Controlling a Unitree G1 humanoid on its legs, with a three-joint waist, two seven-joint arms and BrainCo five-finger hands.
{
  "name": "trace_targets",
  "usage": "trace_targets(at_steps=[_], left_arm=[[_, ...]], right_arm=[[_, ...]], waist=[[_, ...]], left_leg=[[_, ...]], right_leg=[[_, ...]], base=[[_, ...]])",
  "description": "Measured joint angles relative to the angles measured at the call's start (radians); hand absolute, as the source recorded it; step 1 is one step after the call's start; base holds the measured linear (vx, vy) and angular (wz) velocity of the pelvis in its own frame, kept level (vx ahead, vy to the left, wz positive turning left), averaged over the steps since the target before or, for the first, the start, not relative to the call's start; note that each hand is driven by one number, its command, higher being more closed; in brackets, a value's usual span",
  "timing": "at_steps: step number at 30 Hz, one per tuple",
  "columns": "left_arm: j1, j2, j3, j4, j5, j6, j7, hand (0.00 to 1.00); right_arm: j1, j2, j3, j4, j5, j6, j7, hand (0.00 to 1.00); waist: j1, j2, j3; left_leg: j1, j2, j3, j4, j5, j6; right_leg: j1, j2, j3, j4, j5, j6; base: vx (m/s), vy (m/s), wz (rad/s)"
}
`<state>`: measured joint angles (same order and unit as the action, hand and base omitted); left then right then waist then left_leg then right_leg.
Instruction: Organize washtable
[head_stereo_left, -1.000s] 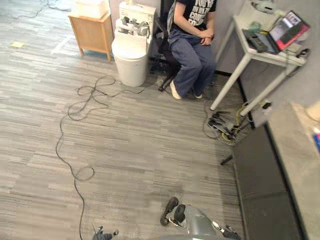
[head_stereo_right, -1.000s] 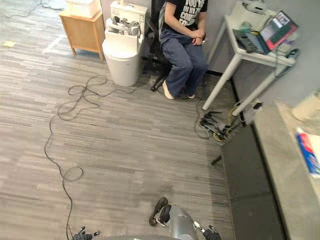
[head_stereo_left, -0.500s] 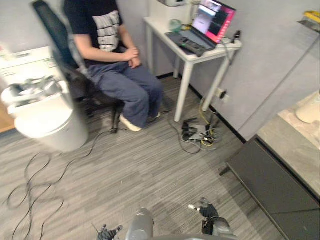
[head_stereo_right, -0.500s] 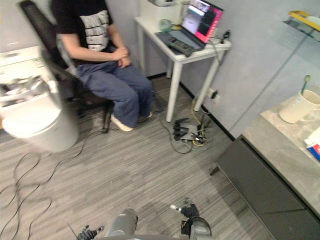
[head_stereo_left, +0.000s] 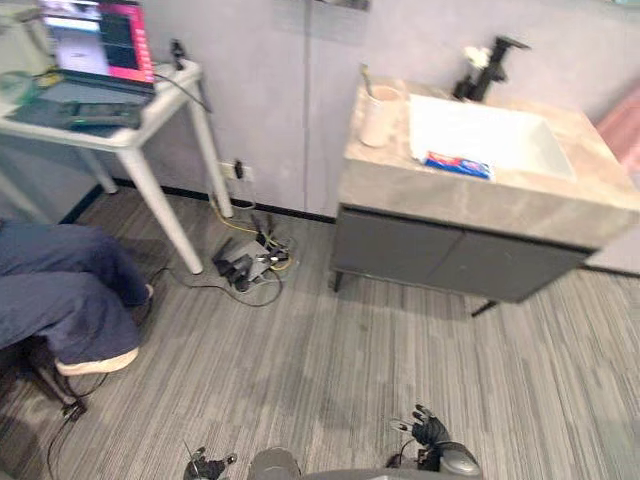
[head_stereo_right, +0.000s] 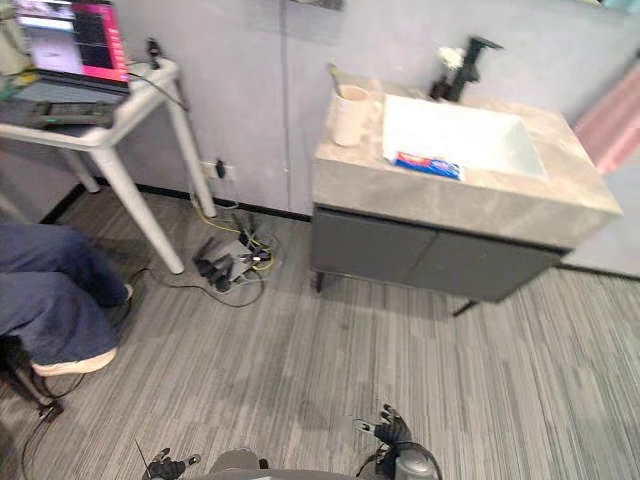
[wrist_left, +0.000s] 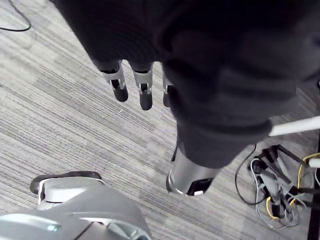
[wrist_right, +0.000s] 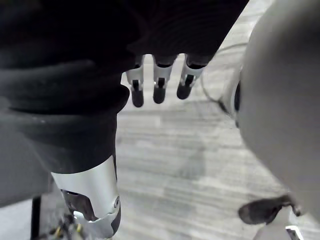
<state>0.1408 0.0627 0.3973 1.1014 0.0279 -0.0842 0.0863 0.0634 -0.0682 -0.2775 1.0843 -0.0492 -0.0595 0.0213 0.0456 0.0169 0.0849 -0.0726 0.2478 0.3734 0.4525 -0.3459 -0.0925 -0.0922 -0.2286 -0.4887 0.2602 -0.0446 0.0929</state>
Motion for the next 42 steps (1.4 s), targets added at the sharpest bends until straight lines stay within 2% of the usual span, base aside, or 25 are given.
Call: trace_targets(at_steps=[5, 7, 8, 9, 11, 13, 15, 17, 18, 20, 23, 24, 25, 27, 29, 31, 33, 35, 36, 37, 38, 39, 40, 41, 42], left_arm=[[0.026, -0.032, 0.009, 0.012, -0.034, 0.001, -0.001, 0.0], [0.031, -0.035, 0.024, 0.006, -0.049, -0.001, 0.001, 0.0], [0.029, -0.033, 0.047, -0.004, -0.067, -0.003, 0.001, 0.0], [0.032, -0.032, 0.033, -0.025, -0.071, -0.015, -0.02, 0.0], [0.026, -0.049, 0.008, -0.03, -0.076, -0.009, -0.015, 0.0], [0.029, -0.048, -0.006, -0.031, -0.078, -0.009, -0.016, 0.0], [0.019, -0.047, -0.017, -0.032, -0.078, -0.01, -0.016, 0.0], [0.017, -0.05, -0.01, -0.032, -0.077, -0.01, -0.017, 0.0], [0.015, -0.043, -0.01, -0.033, -0.078, -0.01, -0.017, 0.0], [-0.011, -0.043, 0.013, -0.053, -0.078, -0.012, -0.018, 0.0], [-0.01, -0.049, 0.05, -0.054, -0.077, -0.01, -0.019, 0.0], [-0.002, -0.052, 0.046, -0.052, -0.075, -0.01, -0.02, 0.0], [-0.003, -0.054, 0.045, -0.044, -0.074, -0.006, -0.022, 0.0], [-0.009, -0.044, 0.045, -0.049, -0.064, 0.0, -0.022, 0.0], [-0.011, -0.044, 0.045, -0.056, -0.062, 0.0, -0.02, 0.0], [-0.011, -0.054, 0.046, -0.07, -0.057, 0.0, -0.019, 0.0], [-0.023, -0.064, 0.046, -0.088, -0.057, -0.003, -0.018, 0.0], [-0.024, -0.057, 0.053, -0.096, -0.057, -0.009, -0.016, 0.0], [-0.027, -0.07, 0.06, -0.091, -0.057, -0.007, -0.011, 0.0], [-0.02, -0.09, 0.069, -0.089, -0.057, -0.008, -0.009, 0.0], [-0.011, -0.088, 0.085, -0.088, -0.057, -0.012, -0.009, 0.0], [-0.008, -0.085, 0.085, -0.089, -0.056, -0.016, -0.011, 0.0], [-0.008, -0.089, 0.08, -0.09, -0.055, -0.021, -0.013, 0.0], [-0.006, -0.098, 0.075, -0.088, -0.056, -0.022, -0.013, 0.0], [0.0, -0.096, 0.073, -0.087, -0.056, -0.021, -0.013, 0.0]], right_arm=[[0.005, -0.017, -0.024, 0.013, 0.001, -0.002, 0.001, 0.0], [0.004, -0.02, -0.023, 0.02, 0.002, -0.003, 0.0, 0.0], [0.004, -0.021, -0.019, 0.032, 0.01, -0.004, -0.002, 0.0], [0.007, -0.027, -0.014, 0.035, 0.012, -0.003, -0.006, 0.0], [0.004, -0.052, 0.006, 0.069, 0.012, 0.003, -0.016, 0.0], [0.001, -0.048, 0.008, 0.078, 0.017, 0.005, -0.02, 0.0], [0.001, -0.051, 0.007, 0.066, 0.022, 0.005, -0.024, 0.0], [0.009, -0.039, 0.01, 0.056, 0.025, 0.005, -0.033, 0.0], [0.012, -0.035, 0.01, 0.043, 0.03, 0.004, -0.038, 0.0], [-0.012, -0.004, 0.018, 0.023, 0.034, 0.0, -0.039, 0.0], [-0.017, 0.056, 0.019, -0.014, 0.03, -0.004, -0.036, 0.0], [-0.018, 0.066, 0.019, -0.017, 0.029, -0.007, -0.031, 0.0], [-0.017, 0.067, 0.019, -0.044, 0.029, -0.006, -0.02, 0.0], [-0.017, 0.062, 0.018, -0.053, 0.027, -0.007, -0.016, 0.0], [-0.023, 0.06, 0.017, -0.056, 0.026, -0.006, -0.017, 0.0], [-0.024, 0.06, 0.017, -0.055, 0.02, -0.004, -0.017, 0.0], [-0.023, 0.061, 0.017, -0.055, 0.02, -0.004, -0.017, 0.0], [-0.015, 0.073, 0.019, -0.047, 0.019, -0.001, -0.018, 0.0], [-0.002, 0.069, 0.017, -0.046, 0.017, -0.001, -0.018, 0.0], [0.007, 0.059, 0.019, -0.046, 0.016, 0.0, -0.018, 0.0], [0.01, 0.061, 0.021, -0.046, 0.009, -0.001, -0.018, 0.0], [0.01, 0.062, 0.021, -0.035, 0.006, 0.002, -0.018, 0.0], [0.02, 0.055, 0.018, -0.02, -0.002, 0.004, -0.018, 0.0], [0.028, 0.044, 0.017, -0.006, -0.003, 0.005, -0.018, 0.0], [0.034, 0.041, 0.023, -0.009, -0.003, 0.009, -0.018, 0.0]], waist=[[-0.005, 0.019, -0.012], [-0.006, 0.024, -0.015], [-0.005, 0.018, -0.009], [-0.004, 0.007, 0.009], [-0.002, 0.015, 0.013], [0.0, 0.012, 0.025], [0.003, 0.019, 0.042], [0.035, -0.002, 0.045], [0.038, 0.0, 0.041], [0.065, -0.035, 0.057], [0.08, -0.042, 0.054], [0.084, -0.028, 0.049], [0.078, -0.028, 0.05], [0.064, -0.038, 0.051], [0.048, -0.033, 0.055], [0.048, -0.033, 0.054], [0.043, -0.031, 0.051], [0.047, -0.062, 0.022], [0.051, -0.047, 0.0], [0.051, -0.028, -0.018], [0.053, -0.048, -0.011], [0.052, -0.054, -0.019], [0.049, -0.046, -0.028], [0.055, -0.047, -0.039], [0.055, -0.048, -0.055]], left_leg=[[0.046, 0.085, 0.038, -0.056, 0.065, -0.05], [-0.003, 0.134, -0.003, 0.063, 0.086, -0.015], [-0.068, 0.155, -0.062, 0.192, 0.113, 0.08], [-0.132, 0.139, -0.164, 0.287, 0.118, 0.092], [-0.174, 0.055, -0.244, 0.302, 0.084, 0.048], [-0.208, -0.036, -0.246, 0.222, 0.077, 0.039], [-0.258, -0.143, -0.231, 0.019, 0.098, 0.041], [-0.243, -0.182, -0.224, -0.026, 0.188, 0.104], [-0.235, -0.195, -0.218, -0.036, 0.186, 0.106], [-0.244, -0.191, -0.181, 0.034, 0.133, 0.151], [-0.203, -0.192, -0.156, 0.092, 0.076, 0.167], [-0.156, -0.193, -0.153, 0.066, 0.03, 0.168], [-0.114, -0.204, -0.143, 0.055, 0.0, 0.182], [-0.053, -0.222, -0.144, 0.041, -0.018, 0.195], [0.022, -0.222, -0.154, 0.006, -0.019, 0.195], [0.097, -0.214, -0.162, -0.042, -0.019, 0.193], [0.115, -0.198, -0.187, -0.052, -0.027, 0.168], [0.121, -0.217, -0.221, -0.048, -0.039, 0.139], [0.12, -0.211, -0.24, -0.037, -0.049, 0.121], [0.108, -0.191, -0.239, 0.009, -0.028, 0.085], [0.059, -0.189, -0.251, 0.084, -0.018, 0.061], [0.044, -0.21, -0.271, 0.045, -0.034, 0.085], [0.045, -0.213, -0.301, -0.137, 0.009, 0.061], [0.059, -0.217, -0.289, -0.186, 0.092, 0.08], [0.062, -0.223, -0.292, -0.207, 0.102, 0.073]], right_leg=[[-0.007, 0.104, 0.026, -0.011, -0.056, -0.052], [0.006, 0.145, 0.03, -0.024, -0.073, -0.072], [0.038, 0.166, 0.029, -0.043, -0.077, -0.089], [0.071, 0.173, 0.028, -0.062, -0.075, -0.097], [0.118, 0.171, 0.032, -0.095, -0.081, -0.106], [0.144, 0.15, 0.039, -0.107, -0.09, -0.092], [0.16, 0.126, 0.051, -0.105, -0.118, -0.05], [0.175, 0.1, 0.083, -0.102, -0.136, -0.02], [0.175, 0.088, 0.091, -0.105, -0.136, -0.018], [0.181, 0.083, 0.126, -0.119, -0.126, -0.019], [0.189, 0.053, 0.173, -0.041, -0.127, -0.016], [0.153, 0.041, 0.202, 0.097, -0.139, 0.002], [0.072, 0.004, 0.243, 0.307, -0.14, 0.008], [-0.043, -0.022, 0.314, 0.58, -0.138, 0.021], [-0.083, -0.017, 0.301, 0.649, -0.171, 0.012], [-0.093, -0.015, 0.239, 0.579, -0.205, -0.006], [-0.118, 0.001, 0.213, 0.407, -0.2, -0.02], [-0.126, 0.023, 0.22, 0.186, -0.047, -0.057], [-0.098, 0.04, 0.21, 0.148, -0.066, -0.031], [-0.05, 0.055, 0.196, 0.077, -0.041, -0.042], [-0.008, 0.042, 0.192, 0.012, -0.026, -0.034], [0.03, 0.025, 0.187, -0.044, -0.016, -0.018], [0.065, 0.017, 0.169, -0.09, -0.004, -0.005], [0.081, 0.022, 0.162, -0.124, 0.002, 0.008], [0.09, 0.021, 0.159, -0.151, 0.018, 0.011]], base=[[0.09, -0.254, -0.32], [0.14, -0.245, -0.27], [0.18, -0.225, -0.01], [0.19, -0.189, 0.06], [0.24, -0.033, 0.01], [0.2, 0.069, -0.14], [0.24, 0.165, -0.19], [0.27, 0.177, -0.3], [0.35, 0.175, -0.14], [0.35, 0.167, -0.22], [0.34, 0.201, -0.3], [0.35, 0.226, -0.37], [0.28, 0.164, -0.3], [0.25, 0.073, 0.07], [0.29, 0.024, 0.27], [0.3, -0.007, 0.23], [0.25, -0.047, 0.35], [0.3, -0.087, 0.33], [0.33, -0.092, 0.18], [0.37, -0.044, 0.11], [0.21, 0.009, 0.07], [0.23, -0.014, 0.26], [0.2, -0.047, 0.24], [0.2, -0.034, 0.18], [0.22, 0.038, 0.09]])
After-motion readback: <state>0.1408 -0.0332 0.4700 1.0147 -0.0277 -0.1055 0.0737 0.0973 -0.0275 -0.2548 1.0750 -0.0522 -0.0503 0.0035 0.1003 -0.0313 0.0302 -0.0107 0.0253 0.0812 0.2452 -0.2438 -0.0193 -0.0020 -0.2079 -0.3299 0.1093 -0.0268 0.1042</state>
